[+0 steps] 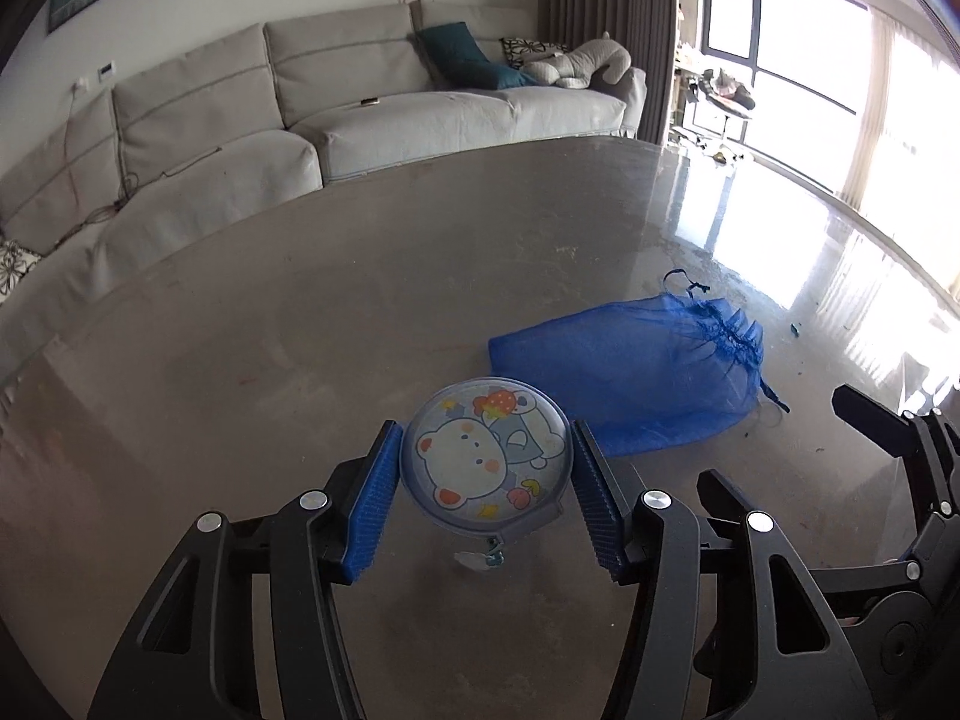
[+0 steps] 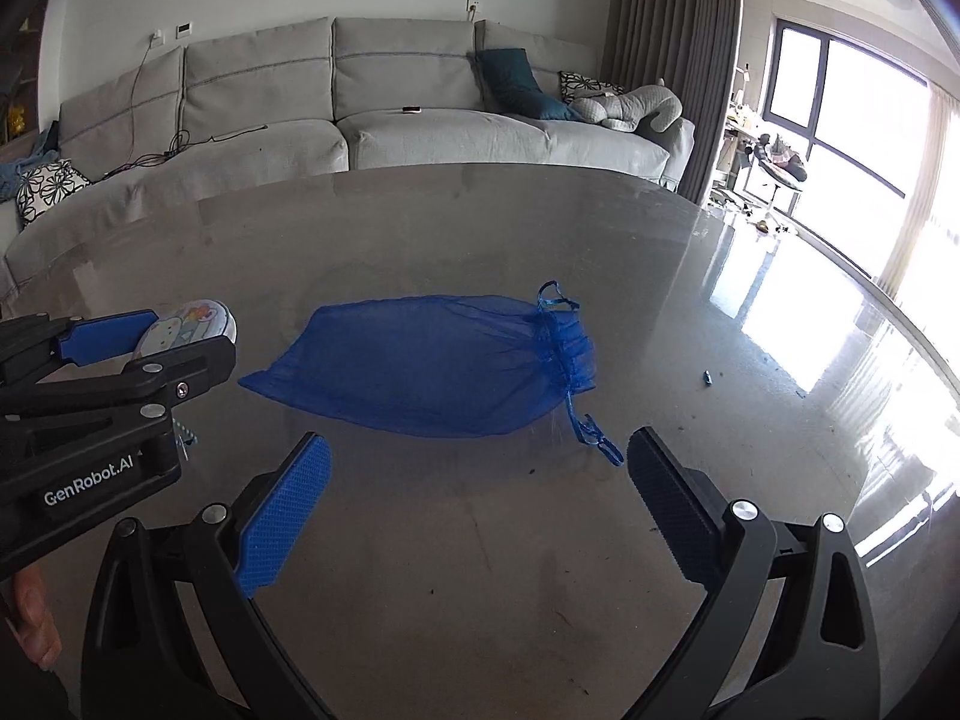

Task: Collect trash
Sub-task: 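Grasp the blue mesh bag with the right gripper while left holds the tin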

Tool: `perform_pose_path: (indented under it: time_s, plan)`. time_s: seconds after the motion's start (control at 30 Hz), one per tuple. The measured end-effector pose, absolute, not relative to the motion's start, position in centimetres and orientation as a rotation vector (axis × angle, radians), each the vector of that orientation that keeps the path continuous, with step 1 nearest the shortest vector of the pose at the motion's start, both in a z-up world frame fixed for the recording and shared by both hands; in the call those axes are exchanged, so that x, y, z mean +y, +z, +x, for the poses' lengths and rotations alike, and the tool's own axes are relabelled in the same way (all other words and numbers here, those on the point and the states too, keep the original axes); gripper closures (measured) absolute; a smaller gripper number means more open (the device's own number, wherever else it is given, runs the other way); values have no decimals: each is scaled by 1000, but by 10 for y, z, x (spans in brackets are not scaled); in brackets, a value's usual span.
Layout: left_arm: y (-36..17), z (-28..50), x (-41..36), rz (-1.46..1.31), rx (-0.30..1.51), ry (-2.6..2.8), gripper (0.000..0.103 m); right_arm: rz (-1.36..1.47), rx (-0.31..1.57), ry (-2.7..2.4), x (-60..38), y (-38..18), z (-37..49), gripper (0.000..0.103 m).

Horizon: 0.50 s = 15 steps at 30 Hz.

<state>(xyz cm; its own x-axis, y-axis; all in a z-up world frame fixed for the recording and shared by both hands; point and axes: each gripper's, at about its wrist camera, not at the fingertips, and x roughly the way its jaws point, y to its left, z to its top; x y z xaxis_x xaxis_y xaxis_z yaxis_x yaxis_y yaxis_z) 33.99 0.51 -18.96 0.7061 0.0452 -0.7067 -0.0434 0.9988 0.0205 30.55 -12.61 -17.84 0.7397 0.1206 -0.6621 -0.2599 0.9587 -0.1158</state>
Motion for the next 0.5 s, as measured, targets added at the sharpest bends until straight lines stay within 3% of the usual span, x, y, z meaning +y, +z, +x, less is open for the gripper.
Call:
perform_pose_path:
  time_s: [0.3,0.47,0.5]
  plan:
    - [-179,336,23,-55,750,61,48,-357,758,240,-86,-201,328,8]
    - [-181,341,23,-69,756,53,48,-341,820,280,-81,-209,339,54]
    - [-182,342,22,-68,756,52,48,-320,838,291,-80,-211,341,69]
